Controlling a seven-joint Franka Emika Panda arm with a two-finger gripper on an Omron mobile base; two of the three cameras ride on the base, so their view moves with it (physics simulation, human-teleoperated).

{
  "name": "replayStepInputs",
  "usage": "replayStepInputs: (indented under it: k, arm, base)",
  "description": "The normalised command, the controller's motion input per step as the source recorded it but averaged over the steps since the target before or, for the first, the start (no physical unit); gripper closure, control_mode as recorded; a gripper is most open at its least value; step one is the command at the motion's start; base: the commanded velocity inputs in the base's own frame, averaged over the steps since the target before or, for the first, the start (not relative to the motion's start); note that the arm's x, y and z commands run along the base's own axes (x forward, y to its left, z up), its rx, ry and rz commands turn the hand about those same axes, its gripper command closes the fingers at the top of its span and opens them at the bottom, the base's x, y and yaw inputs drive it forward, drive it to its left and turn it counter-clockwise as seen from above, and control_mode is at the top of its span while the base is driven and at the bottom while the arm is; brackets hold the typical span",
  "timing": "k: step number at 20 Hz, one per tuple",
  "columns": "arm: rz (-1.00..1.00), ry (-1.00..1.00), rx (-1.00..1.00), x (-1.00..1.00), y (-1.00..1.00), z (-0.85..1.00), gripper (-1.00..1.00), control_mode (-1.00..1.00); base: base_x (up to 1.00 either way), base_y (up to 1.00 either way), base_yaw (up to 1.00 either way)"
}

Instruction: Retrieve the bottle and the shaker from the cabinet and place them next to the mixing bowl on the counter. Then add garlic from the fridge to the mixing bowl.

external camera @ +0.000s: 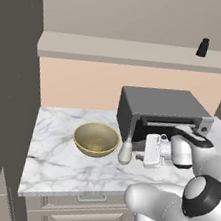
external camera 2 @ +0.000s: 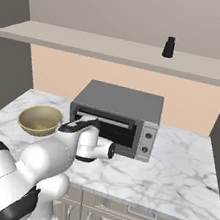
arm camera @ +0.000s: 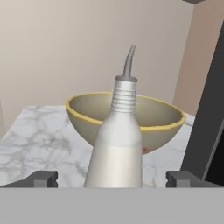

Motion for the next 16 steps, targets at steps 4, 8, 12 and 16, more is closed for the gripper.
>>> replayStepInputs:
  k: [4,8,12,16]
  arm:
    - [-0.09,0.06,0.0,-0.19,-0.38,0.56,-1.0,-1.0]
    - [-0.09,0.22,0.0,-0.17,-0.24,0.86,-1.0,-1.0]
    - [-0.23,0.28,-0.04,-0.08,-0.03,0.88,-1.0,-1.0]
    - [-0.24,0.2,-0.02,-0.14,-0.22,0.6,-1.0,-1.0]
  base:
    - [0.0,0.0,0.0]
    - [0.0,0.0,0.0]
    - [0.0,0.0,0.0]
    - [0.0,0.0,0.0]
